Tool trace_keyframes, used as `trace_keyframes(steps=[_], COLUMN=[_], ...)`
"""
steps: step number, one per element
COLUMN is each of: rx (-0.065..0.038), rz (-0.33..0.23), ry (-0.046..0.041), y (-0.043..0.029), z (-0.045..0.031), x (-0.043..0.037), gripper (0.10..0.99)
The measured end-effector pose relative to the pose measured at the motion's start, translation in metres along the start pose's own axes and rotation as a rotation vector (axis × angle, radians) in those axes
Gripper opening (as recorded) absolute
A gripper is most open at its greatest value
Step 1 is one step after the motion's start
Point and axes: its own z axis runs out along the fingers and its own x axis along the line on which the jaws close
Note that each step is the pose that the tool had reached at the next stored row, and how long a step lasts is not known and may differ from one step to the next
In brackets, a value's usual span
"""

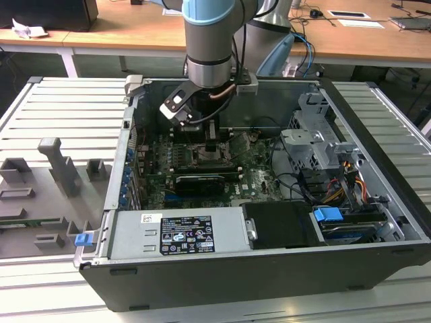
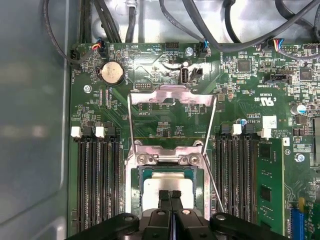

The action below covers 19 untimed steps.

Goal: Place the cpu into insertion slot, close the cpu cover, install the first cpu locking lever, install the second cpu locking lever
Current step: 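Place the cpu into insertion slot, then close the cpu cover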

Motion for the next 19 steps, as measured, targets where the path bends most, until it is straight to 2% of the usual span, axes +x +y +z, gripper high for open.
trace_keyframes(steps=[3, 6, 8, 10, 14, 16, 19], rx=[0.000, 0.004, 0.004, 0.004, 0.004, 0.004, 0.004], rz=[0.000, 0.000, 0.000, 0.000, 0.000, 0.000, 0.000], ry=[0.0001, -0.0001, -0.0001, -0.0001, -0.0001, -0.0001, -0.0002], y=[0.0001, 0.0077, 0.0079, 0.0086, 0.0094, 0.0103, 0.0111], z=[-0.0014, -0.0010, -0.0032, -0.0122, -0.0227, -0.0349, -0.0457], x=[0.0000, 0.0000, 0.0001, 0.0001, 0.0002, 0.0002, 0.0003], gripper=[0.106, 0.106, 0.106, 0.106, 0.106, 0.106, 0.106])
